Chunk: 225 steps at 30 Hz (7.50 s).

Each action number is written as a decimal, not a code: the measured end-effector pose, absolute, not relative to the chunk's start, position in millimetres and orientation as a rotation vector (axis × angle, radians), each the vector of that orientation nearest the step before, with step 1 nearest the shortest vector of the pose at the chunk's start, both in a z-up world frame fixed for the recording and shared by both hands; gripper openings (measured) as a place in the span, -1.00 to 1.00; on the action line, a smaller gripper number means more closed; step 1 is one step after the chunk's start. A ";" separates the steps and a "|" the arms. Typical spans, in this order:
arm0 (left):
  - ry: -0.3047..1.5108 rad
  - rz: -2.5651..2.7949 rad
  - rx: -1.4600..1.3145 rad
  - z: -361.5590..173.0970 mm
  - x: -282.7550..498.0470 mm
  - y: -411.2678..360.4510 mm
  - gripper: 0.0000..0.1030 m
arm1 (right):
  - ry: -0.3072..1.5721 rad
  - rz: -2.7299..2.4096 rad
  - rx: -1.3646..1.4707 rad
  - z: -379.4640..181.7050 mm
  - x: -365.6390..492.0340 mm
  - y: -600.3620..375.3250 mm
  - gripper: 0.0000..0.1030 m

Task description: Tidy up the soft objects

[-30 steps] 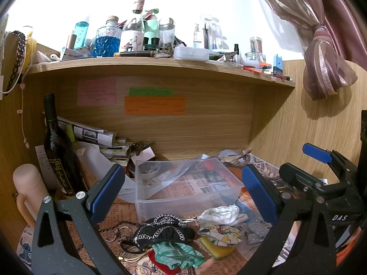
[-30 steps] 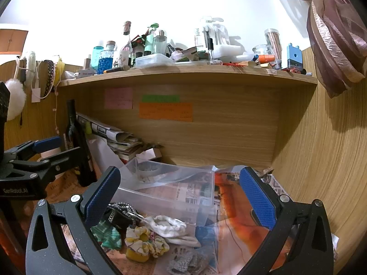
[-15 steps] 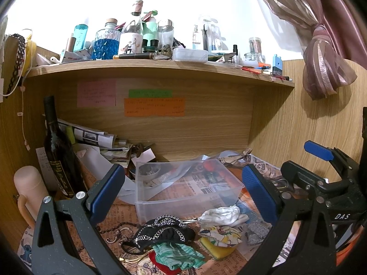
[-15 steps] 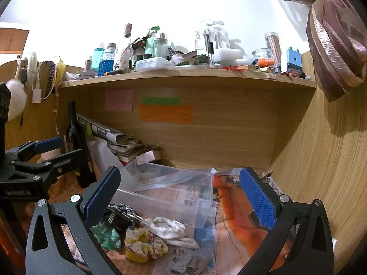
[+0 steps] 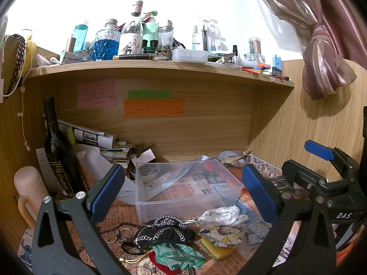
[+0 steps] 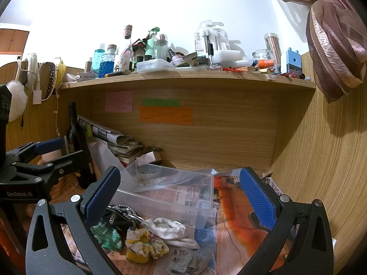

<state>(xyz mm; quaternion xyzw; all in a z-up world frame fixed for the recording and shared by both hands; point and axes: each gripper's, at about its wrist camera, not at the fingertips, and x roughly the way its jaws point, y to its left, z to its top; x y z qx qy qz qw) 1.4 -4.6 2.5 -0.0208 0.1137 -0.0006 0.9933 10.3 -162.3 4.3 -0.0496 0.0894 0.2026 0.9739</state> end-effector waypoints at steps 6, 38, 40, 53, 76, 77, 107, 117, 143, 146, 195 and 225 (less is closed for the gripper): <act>0.223 -0.003 -0.040 3.1 1.2 -5.5 1.00 | 0.179 0.410 -0.100 5.4 10.2 -162.5 1.00; 0.363 -0.039 -0.061 -28.3 27.1 3.8 1.00 | 0.292 0.414 -0.133 -20.8 39.3 -161.9 1.00; 0.405 -0.046 -0.068 -37.5 34.4 6.5 1.00 | 0.331 0.417 -0.142 -28.6 46.3 -162.2 1.00; 0.610 -0.075 -0.146 -81.6 84.7 29.8 0.66 | 0.574 0.485 -0.156 -69.8 98.3 -158.3 1.00; 0.857 -0.092 -0.210 -128.1 125.0 48.9 -0.02 | 0.838 0.623 -0.187 -117.6 129.3 -143.0 0.00; 0.856 -0.093 -0.210 -128.1 123.9 48.4 -0.02 | 0.840 0.628 -0.185 -117.9 129.4 -143.4 -0.10; 0.806 -0.151 -0.156 -91.6 111.6 37.2 -0.11 | 0.602 0.604 -0.112 -63.1 99.0 -165.8 -0.68; 0.893 -0.110 -0.043 -123.4 133.1 11.7 0.47 | 0.613 0.591 -0.072 -65.8 101.0 -177.6 -0.68; 0.731 -0.130 -0.032 -82.8 111.2 18.9 -0.89 | 0.486 0.572 -0.031 -27.3 120.7 -180.8 -0.68; 0.699 -0.115 -0.032 -71.8 105.6 23.7 -0.89 | 0.465 0.573 -0.031 -19.7 125.0 -179.5 -0.68; 0.719 -0.094 -0.069 -59.2 178.4 56.7 -0.34 | 0.641 0.546 -0.178 -38.4 186.3 -133.0 0.19; 0.736 -0.065 -0.043 -81.2 64.2 32.7 0.93 | 0.645 0.447 -0.204 -82.0 73.8 -178.4 0.89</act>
